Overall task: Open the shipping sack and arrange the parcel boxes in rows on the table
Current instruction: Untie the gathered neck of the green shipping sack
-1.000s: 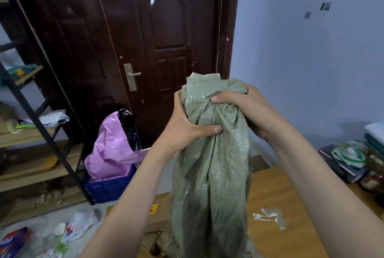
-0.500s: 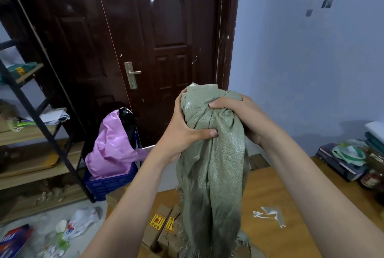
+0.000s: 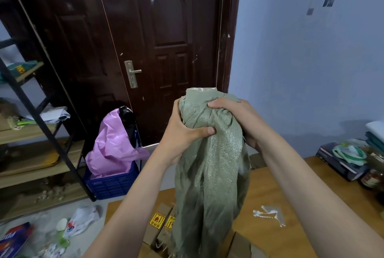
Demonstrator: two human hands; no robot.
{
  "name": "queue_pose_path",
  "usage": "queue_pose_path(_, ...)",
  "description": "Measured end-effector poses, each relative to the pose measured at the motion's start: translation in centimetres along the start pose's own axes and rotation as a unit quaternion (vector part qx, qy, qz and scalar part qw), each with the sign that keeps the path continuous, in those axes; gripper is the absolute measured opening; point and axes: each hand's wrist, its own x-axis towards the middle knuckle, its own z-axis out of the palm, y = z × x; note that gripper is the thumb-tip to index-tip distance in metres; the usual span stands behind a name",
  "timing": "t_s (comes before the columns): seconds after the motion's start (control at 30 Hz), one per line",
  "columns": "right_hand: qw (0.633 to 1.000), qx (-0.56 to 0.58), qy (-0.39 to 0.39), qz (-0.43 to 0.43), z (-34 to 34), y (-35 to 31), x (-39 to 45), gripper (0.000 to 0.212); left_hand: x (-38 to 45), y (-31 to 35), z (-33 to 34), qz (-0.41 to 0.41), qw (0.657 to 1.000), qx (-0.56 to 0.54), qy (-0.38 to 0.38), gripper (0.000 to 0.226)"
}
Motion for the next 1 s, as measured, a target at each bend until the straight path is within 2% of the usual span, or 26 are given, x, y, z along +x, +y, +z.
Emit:
queue_pose_path(0.33,1.0,-0.009,-0.005,0.005,-0.2,0.4,0.0,0.027,-0.4,0.4,0.1,-0.015,1.0,0.012,0.015,0.088)
queue_pose_path(0.5,0.995,-0.069,-0.063,0.021,-0.6,0.5,-0.1,0.037,-0.5,0.1,-0.3,-0.015,0.999,0.032,0.034,0.083)
queue_pose_path(0.6,0.99,-0.136,-0.028,0.003,-0.5,0.3,0.0,0.046,-0.4,0.0,-0.5,-0.011,0.998,0.032,0.043,0.081)
queue_pose_path(0.7,0.978,-0.199,0.047,-0.035,-0.4,0.3,0.0,0.057,-0.4,0.0,-0.5,-0.009,0.998,0.037,0.05,0.08)
queue_pose_path(0.8,0.963,-0.221,0.087,-0.127,-0.4,0.2,-0.1,0.063,-0.2,0.0,-0.5,-0.005,0.997,0.037,0.065,0.08)
queue_pose_path(0.9,0.941,-0.282,0.037,-0.183,-0.1,-0.6,-0.8,0.071,0.0,0.0,-0.6,-0.002,0.996,0.037,0.083,0.079)
queue_pose_path(1.0,0.909,-0.374,-0.04,-0.177,0.3,-0.9,-1.1,0.091,0.3,0.0,-0.8,0.004,0.994,0.065,0.091,0.073)
